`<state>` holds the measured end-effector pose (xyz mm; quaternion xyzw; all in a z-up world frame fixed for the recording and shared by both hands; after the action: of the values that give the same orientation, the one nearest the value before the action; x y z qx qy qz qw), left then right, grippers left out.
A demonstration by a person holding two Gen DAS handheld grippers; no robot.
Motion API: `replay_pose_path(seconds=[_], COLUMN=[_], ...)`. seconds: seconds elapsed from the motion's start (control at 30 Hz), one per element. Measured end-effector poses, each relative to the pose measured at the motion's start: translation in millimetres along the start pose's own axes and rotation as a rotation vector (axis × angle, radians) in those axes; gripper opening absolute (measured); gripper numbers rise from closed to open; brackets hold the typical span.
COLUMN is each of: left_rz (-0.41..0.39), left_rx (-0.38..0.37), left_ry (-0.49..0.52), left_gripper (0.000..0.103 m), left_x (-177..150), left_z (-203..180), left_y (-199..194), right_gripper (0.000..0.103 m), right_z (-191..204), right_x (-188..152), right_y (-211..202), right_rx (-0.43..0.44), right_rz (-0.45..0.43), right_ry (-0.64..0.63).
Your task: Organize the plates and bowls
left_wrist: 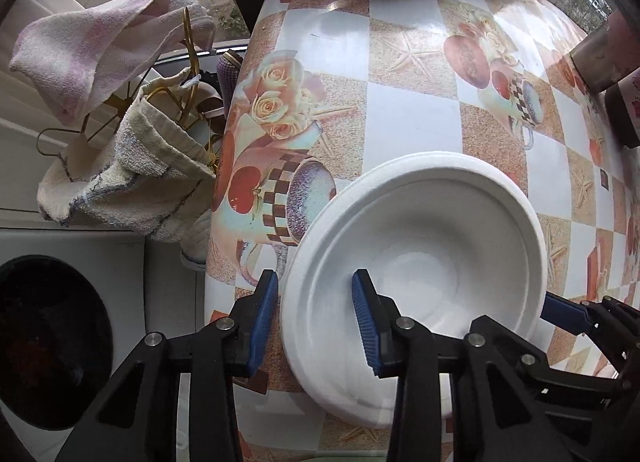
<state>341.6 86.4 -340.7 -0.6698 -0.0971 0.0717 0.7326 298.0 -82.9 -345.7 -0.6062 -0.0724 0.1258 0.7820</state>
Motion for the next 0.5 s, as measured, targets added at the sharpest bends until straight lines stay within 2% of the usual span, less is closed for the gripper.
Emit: replay_pose_path(seconds=[0.1,0.17,0.5], left_rz=[0.016,0.025,0.032], left_rx=[-0.022,-0.047,-0.054], left_ry=[0.023,0.016,0.098], left_gripper=[0.037,0.036,0.036], left_x=[-6,-10,-48], left_z=[-14,-21,-58], left_y=[-1,-1,-11], right_gripper=[0.029,0.023,0.022], right_z=[-2,-8,-36], right_x=[-1,-5,-48], right_y=[1,1,-8], right_rx=[0.001,0.026,0.031], right_rz=[0.006,0.009,0.029], right_ry=[-0.004,0.009,0.067])
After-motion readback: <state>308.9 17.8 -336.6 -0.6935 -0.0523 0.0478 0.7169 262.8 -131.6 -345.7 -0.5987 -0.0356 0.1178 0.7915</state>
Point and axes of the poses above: each gripper's, at about its wrist camera, not at the fingertips, and y roughly the way its jaws point, z to its left, x to its top, the point moved 7 cm from there along y, roughly the way its jaws point, and after that the axes turned 14 degrees about -y, right-handed, at the moved point
